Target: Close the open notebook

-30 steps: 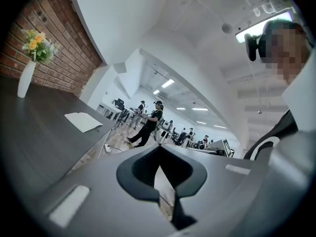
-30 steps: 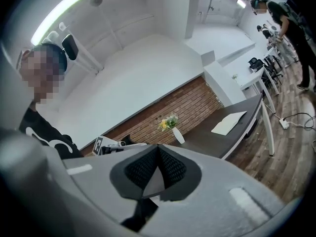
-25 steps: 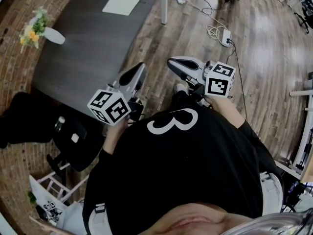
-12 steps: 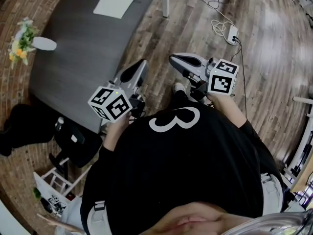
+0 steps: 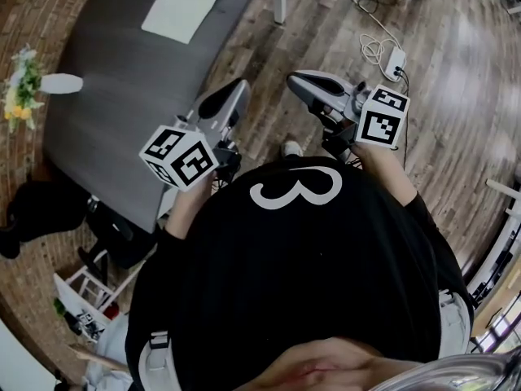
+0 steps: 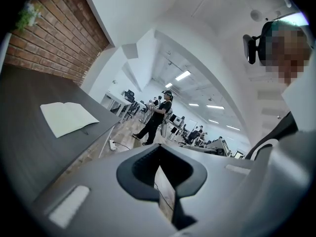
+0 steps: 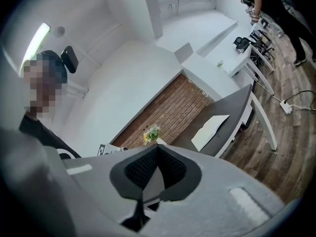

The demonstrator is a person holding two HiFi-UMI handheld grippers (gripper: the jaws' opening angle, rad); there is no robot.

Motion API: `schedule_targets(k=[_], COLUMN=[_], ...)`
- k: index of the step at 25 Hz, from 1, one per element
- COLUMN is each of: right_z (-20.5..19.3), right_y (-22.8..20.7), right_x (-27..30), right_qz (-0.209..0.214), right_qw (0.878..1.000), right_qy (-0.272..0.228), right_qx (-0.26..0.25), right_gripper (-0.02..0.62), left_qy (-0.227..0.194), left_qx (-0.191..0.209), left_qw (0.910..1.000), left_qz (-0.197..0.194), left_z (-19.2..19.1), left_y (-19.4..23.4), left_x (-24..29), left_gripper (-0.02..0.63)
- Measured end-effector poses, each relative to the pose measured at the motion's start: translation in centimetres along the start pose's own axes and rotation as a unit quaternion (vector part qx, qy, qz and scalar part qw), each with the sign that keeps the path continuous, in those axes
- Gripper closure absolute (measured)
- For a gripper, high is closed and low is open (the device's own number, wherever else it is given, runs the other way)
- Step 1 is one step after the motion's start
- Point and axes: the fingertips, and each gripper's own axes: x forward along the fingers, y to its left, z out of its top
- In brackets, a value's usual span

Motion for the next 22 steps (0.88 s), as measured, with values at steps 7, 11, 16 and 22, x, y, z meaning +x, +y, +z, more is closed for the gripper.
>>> schedule_targets(k=[7, 11, 16, 22], right_z=[2.9, 4.3, 6.2, 9.0], right_y=[-2.3, -4.1, -6.8, -10.2], right_x=[2.4, 4.8, 8.9, 13.7], right_qz=[0.019, 0.023, 0.016, 0.014], right_qw=[1.000, 0.999, 0.999, 0.999], right_qy=[0.004, 0.007, 0.022, 0.029], right_qx=[0.017, 0.023, 0.028, 0.037], right_gripper=[0.594, 0.594, 0.594, 0.592], left_qy=[-0.020, -0.029, -0.035, -0.040], left_qx=[-0.008, -0.010, -0.025, -0.033], left_qw=[0.9995, 0.9990, 0.9983, 0.9975], left_qz=[0.023, 0.034, 0.040, 0.047], left_z=[2.0, 3.6, 6.2, 9.2], left_y=[2.8, 5.5, 10.5, 16.2], left_x=[0.9, 1.2, 2.3, 3.9], left_gripper=[0.594, 0.594, 0.594, 0.594])
